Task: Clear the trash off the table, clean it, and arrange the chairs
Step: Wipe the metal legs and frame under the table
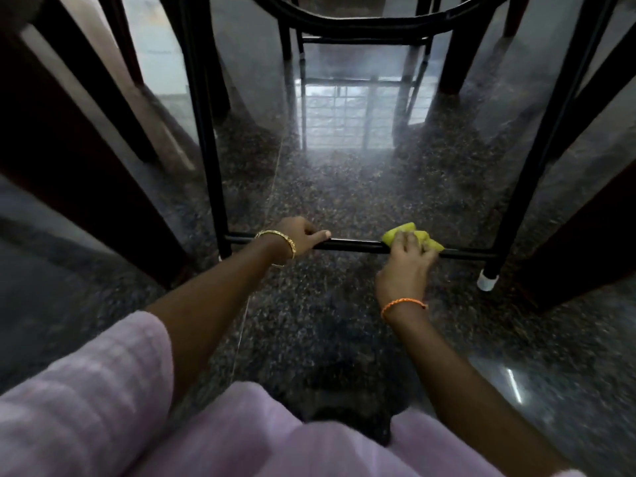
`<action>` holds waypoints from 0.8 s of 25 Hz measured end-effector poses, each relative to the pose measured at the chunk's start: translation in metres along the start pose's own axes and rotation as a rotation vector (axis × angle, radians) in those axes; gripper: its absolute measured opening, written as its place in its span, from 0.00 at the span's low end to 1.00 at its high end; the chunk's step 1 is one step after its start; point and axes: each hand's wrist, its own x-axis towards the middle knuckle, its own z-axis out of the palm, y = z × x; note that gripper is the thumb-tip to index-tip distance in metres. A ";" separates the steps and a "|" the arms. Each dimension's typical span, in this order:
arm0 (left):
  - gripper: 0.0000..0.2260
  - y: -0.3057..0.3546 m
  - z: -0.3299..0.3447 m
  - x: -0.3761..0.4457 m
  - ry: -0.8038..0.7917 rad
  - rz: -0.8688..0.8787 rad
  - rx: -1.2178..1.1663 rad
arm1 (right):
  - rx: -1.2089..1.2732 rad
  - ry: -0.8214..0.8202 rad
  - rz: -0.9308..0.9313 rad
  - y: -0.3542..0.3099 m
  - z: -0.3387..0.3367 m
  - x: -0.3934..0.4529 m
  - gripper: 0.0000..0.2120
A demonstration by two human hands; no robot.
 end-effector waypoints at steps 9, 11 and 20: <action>0.15 -0.083 -0.059 -0.079 0.577 -0.046 -0.043 | 0.089 -0.255 -0.180 -0.200 0.028 -0.032 0.22; 0.15 -0.084 -0.061 -0.094 0.591 -0.042 -0.056 | 0.116 -0.201 -0.199 -0.203 0.028 -0.034 0.20; 0.18 -0.119 -0.093 -0.111 0.463 -0.253 -0.303 | 0.401 -0.116 -0.494 -0.214 0.022 -0.032 0.14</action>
